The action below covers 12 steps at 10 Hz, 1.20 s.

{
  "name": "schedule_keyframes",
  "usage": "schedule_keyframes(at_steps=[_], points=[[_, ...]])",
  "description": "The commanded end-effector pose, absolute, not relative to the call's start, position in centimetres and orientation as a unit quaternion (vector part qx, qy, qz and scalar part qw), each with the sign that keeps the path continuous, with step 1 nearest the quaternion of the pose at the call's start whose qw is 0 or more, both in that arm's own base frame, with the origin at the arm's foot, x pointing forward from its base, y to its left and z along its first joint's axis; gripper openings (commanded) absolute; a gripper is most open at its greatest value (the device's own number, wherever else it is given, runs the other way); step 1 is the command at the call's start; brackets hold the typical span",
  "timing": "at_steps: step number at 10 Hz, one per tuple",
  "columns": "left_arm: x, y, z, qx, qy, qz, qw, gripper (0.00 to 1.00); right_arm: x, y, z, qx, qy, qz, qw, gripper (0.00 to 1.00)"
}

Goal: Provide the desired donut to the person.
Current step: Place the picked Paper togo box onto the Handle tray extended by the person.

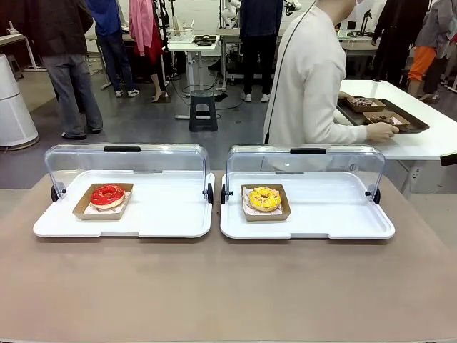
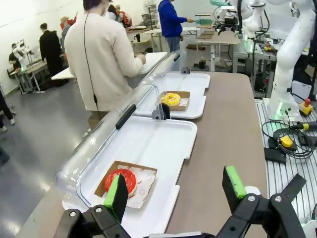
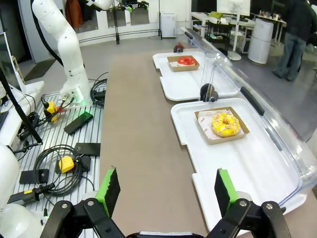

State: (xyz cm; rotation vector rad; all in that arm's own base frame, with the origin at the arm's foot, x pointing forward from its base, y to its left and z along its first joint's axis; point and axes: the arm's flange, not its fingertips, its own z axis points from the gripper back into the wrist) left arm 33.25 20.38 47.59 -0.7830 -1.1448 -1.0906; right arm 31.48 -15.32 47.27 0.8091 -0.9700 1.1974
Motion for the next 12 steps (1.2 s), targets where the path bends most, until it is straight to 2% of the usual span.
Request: schedule_keyframes(at_steps=[1, 2, 12], points=[[33.09, 20.07, 47.91, -0.325, -0.513, -0.497, 0.620, 1.00, 31.71, -15.29, 47.29, 0.354, -0.430, 0.528, 0.641, 1.00], [33.25, 20.38, 47.59, -0.343, -0.501, -0.477, 0.635, 1.00, 31.71, -15.29, 47.29, 0.354, -0.430, 0.528, 0.641, 1.00], [33.25, 20.38, 47.59, -0.343, -0.501, -0.477, 0.635, 1.00, 31.71, -15.29, 47.29, 0.354, -0.430, 0.528, 0.641, 1.00]])
